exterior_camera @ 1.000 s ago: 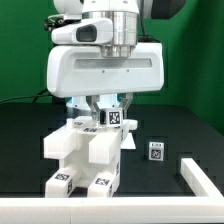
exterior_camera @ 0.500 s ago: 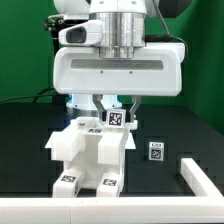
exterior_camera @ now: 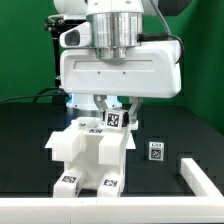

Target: Assemble chair

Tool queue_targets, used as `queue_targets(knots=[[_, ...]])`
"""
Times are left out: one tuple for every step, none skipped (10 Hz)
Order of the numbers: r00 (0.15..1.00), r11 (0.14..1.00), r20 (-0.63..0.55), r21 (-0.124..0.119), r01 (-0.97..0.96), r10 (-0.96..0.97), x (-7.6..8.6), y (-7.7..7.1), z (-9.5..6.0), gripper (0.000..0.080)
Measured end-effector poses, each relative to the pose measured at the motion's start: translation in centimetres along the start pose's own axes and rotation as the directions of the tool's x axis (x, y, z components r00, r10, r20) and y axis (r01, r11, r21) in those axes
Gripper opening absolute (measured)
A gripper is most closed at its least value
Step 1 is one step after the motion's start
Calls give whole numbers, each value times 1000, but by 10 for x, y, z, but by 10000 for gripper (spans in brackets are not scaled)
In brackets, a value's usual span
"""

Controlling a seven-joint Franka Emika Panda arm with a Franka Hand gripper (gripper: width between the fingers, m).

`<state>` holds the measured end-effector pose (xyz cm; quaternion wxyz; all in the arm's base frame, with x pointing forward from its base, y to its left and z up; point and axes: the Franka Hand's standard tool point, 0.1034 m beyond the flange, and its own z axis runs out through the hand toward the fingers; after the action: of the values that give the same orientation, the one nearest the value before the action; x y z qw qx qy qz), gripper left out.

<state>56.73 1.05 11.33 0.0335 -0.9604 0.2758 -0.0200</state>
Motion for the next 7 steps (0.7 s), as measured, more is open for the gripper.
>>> queue_targets(knots=[[998,998,-2,-4,57,-57,0,0,0,501],[971,971,-2,-11,239,-239,2,1,-1,501],[908,907,1,-17,420,-420,4,3,-3,622],[828,827,6,-27,561,-561,2,3,-3,641],[744,744,16,-26,668,-668,-3,5,-3,648],[707,706,21,-24,707,-707,-5,9,-3,648],[640,640,26,-25,768,-768,-4,10,-3,649]])
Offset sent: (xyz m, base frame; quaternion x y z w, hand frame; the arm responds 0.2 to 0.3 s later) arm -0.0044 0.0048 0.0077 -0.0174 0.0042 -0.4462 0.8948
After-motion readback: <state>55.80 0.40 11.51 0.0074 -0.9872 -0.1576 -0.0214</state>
